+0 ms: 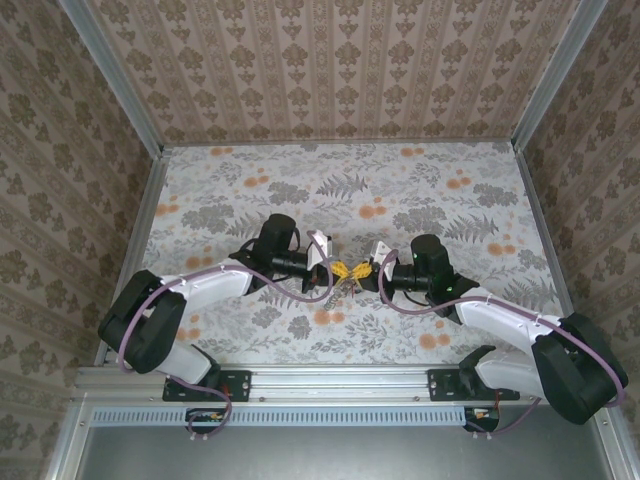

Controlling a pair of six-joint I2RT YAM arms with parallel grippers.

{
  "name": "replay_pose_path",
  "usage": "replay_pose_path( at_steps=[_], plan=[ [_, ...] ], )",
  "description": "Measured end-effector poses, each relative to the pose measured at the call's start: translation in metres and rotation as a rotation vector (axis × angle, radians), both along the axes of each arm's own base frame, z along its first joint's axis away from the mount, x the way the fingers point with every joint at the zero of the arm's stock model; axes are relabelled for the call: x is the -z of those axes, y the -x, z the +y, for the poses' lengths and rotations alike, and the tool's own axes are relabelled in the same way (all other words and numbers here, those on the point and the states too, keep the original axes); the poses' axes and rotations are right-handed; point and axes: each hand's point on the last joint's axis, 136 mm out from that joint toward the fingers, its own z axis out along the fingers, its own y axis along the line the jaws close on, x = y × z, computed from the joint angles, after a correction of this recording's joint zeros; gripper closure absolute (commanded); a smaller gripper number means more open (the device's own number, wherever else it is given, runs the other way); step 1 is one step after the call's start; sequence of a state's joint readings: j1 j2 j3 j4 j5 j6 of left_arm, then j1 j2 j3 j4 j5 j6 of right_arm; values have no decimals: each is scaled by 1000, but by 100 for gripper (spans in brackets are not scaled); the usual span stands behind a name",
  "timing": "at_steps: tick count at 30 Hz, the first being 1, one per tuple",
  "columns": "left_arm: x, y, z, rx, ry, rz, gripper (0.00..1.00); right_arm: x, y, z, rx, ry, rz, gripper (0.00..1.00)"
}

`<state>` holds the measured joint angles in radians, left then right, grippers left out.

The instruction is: Put the keys on the keyring

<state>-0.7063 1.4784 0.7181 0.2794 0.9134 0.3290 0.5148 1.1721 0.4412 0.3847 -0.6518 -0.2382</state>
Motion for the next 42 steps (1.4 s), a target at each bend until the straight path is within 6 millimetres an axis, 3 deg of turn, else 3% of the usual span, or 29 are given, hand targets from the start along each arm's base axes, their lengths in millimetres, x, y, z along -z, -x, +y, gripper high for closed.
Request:
replay_pose_path(
  at_steps=[9,17,25,34,42],
  plan=[
    [4,7,-1,14,-9,10,100,6,8,0,-18,93,10,95],
    [19,27,3,42,-56,61,100,20,25,4,-46,168,54,86],
    [21,31,6,42,-69,66,100,37,36,-3,-27,173,85,81],
    [30,36,12,49,-111,99,100,32,32,-4,-2,174,58,77],
    [22,33,8,49,-106,93,100,33,33,1,-33,192,40,76]
  ],
)
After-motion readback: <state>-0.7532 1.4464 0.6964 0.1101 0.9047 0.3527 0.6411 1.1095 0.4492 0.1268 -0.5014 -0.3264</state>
